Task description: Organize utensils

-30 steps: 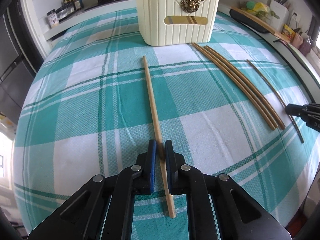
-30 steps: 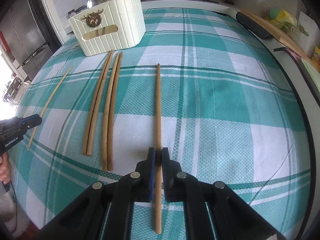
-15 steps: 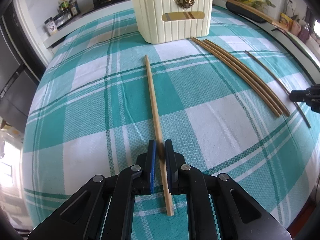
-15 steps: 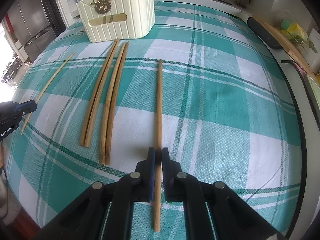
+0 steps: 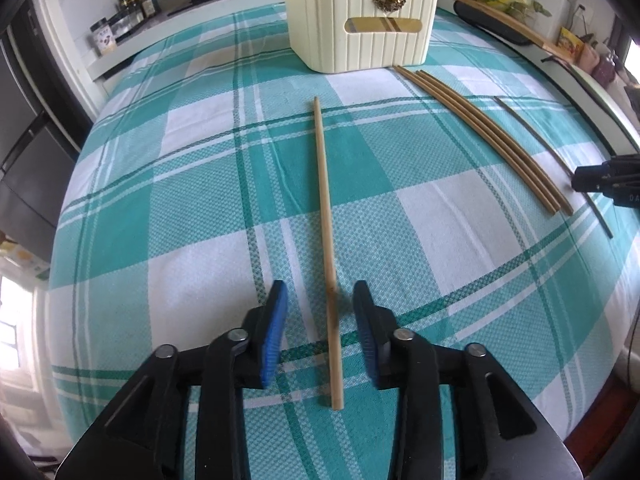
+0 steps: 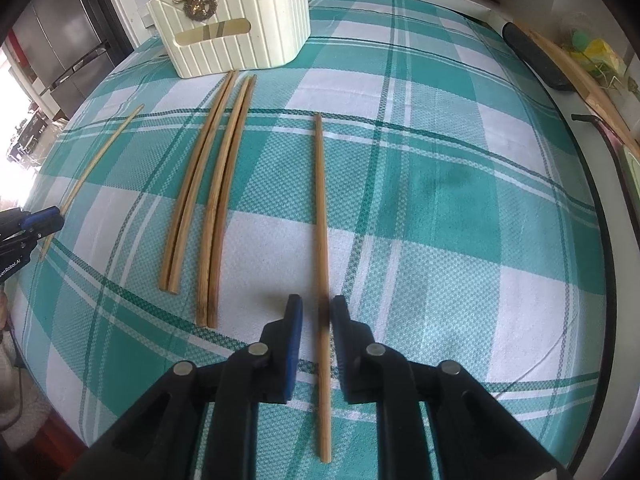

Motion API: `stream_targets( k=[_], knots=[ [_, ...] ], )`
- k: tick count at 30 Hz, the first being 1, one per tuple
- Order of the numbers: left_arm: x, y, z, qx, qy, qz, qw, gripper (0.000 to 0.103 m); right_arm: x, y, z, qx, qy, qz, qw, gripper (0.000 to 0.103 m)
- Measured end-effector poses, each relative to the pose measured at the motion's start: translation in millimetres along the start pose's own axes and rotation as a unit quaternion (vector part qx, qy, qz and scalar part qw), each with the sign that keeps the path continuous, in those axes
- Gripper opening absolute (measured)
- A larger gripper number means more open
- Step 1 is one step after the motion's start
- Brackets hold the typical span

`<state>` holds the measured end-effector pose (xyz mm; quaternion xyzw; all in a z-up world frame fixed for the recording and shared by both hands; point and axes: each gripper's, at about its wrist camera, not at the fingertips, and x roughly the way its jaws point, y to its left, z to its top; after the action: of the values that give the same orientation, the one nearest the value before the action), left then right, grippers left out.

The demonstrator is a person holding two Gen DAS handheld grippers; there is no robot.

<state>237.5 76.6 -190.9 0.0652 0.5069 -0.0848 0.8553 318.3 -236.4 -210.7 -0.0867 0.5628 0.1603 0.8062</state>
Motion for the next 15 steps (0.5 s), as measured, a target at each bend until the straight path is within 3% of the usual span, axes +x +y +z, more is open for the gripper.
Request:
stream_targets(
  k=[1,3,15],
  knots=[
    [-2,1,1,0.0,-0.003,-0.003,1.0,0.056,0,2,1,-0.005,0.003,-0.001,1.0,0.035],
    [-4,3,4,-0.001,-0.006,-0.009,0.9999,0.065,2,6,3,-0.019,0.009,-0.007,1.0,0.035],
    [-9,-1,30,0.01,-0.008,-0.015,0.9998,0.073,3,8,3,-0.037,0.008,-0.007,0.999,0.036]
  ],
)
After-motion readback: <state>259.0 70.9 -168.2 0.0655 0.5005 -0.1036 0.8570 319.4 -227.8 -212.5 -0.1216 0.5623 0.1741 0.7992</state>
